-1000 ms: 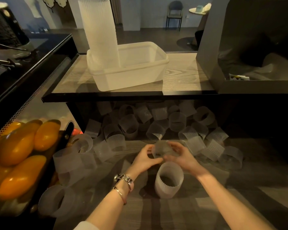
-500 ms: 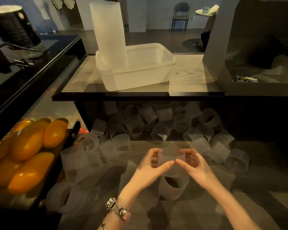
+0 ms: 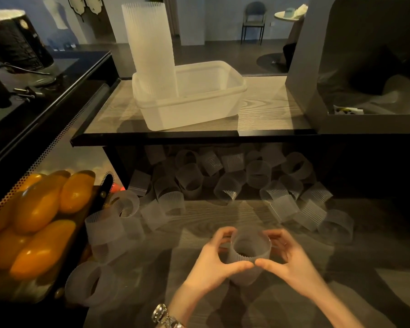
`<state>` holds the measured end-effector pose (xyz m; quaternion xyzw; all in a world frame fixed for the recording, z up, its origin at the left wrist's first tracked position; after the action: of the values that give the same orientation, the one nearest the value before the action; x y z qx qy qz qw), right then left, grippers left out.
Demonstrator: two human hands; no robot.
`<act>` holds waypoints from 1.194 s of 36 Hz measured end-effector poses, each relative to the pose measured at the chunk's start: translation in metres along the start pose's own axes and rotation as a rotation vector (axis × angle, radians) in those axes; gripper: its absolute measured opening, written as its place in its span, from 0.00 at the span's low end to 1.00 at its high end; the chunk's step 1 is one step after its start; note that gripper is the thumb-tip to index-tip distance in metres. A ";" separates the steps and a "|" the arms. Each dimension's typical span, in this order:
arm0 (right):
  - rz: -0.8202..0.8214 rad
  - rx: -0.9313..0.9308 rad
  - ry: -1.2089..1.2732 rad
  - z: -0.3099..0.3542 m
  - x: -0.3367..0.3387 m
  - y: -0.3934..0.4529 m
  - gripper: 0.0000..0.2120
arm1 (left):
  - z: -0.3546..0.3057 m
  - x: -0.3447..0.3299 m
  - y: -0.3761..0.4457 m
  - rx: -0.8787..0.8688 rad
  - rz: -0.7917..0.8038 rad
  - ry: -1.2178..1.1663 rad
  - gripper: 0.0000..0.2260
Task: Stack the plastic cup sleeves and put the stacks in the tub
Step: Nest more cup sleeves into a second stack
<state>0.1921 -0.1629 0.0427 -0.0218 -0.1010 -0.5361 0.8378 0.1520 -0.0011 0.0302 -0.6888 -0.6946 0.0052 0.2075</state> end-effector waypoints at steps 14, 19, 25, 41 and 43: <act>0.024 -0.054 -0.021 -0.019 -0.001 -0.005 0.28 | 0.014 -0.008 0.003 0.003 0.005 0.018 0.29; 0.025 -0.056 -0.033 -0.020 -0.001 -0.005 0.29 | 0.016 -0.008 0.004 0.024 0.033 0.059 0.30; 0.057 -0.078 0.003 -0.022 0.002 -0.002 0.25 | 0.009 -0.004 0.007 0.075 0.092 0.117 0.33; -0.439 -0.005 -0.334 -0.024 0.086 0.049 0.24 | -0.040 -0.023 0.090 0.228 0.318 0.346 0.21; -0.439 -0.007 -0.387 -0.029 0.094 0.056 0.24 | -0.039 -0.029 0.098 0.257 0.344 0.375 0.22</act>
<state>0.2854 -0.2272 0.0362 -0.1044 -0.2594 -0.6908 0.6668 0.2565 -0.0347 0.0294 -0.7537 -0.5105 0.0007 0.4140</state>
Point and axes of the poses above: each hand's wrist, its own y-axis towards the middle knuckle, its own x-axis out of the back of the hand, z = x × y, the point moved 7 cm from there along y, towards the middle knuckle, and after that the axes turned 10 degrees about x, right-handed, at the moved point
